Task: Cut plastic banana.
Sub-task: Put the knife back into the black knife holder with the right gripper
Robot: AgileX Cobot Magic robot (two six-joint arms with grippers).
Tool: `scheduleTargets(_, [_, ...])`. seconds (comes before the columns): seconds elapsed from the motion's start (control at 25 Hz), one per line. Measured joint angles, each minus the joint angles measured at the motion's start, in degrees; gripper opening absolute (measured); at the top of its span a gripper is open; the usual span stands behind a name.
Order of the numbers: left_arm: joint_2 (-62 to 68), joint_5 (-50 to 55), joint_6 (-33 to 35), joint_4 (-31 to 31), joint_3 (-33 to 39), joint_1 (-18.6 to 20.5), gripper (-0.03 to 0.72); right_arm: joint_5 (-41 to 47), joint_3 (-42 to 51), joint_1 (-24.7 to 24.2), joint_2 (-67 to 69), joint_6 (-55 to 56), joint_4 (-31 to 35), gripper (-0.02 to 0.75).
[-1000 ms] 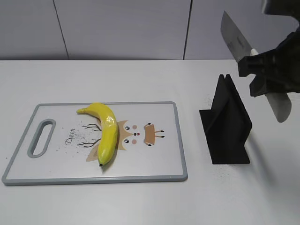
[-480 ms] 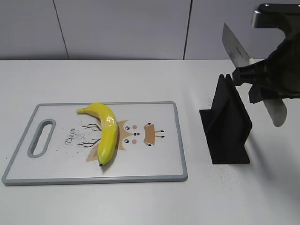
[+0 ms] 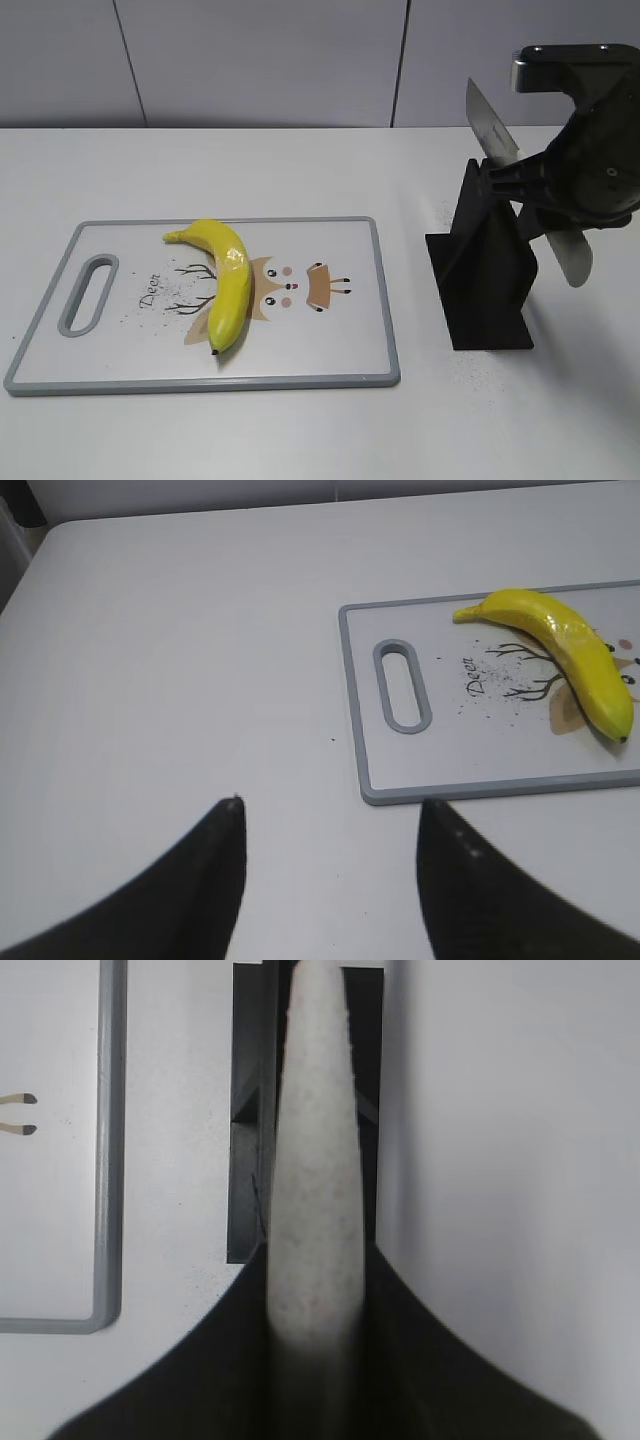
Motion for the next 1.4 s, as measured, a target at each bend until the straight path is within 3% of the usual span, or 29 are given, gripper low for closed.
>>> scheduleTargets(0.52, [0.0, 0.0, 0.0, 0.0, 0.0, 0.0, 0.516, 0.0, 0.0, -0.2, -3.9, 0.0, 1.2, 0.160])
scheduleTargets(1.4, [0.0, 0.0, 0.0, 0.0, 0.0, 0.0, 0.516, 4.2, 0.0, -0.2, 0.9, -2.1, 5.1, 0.166])
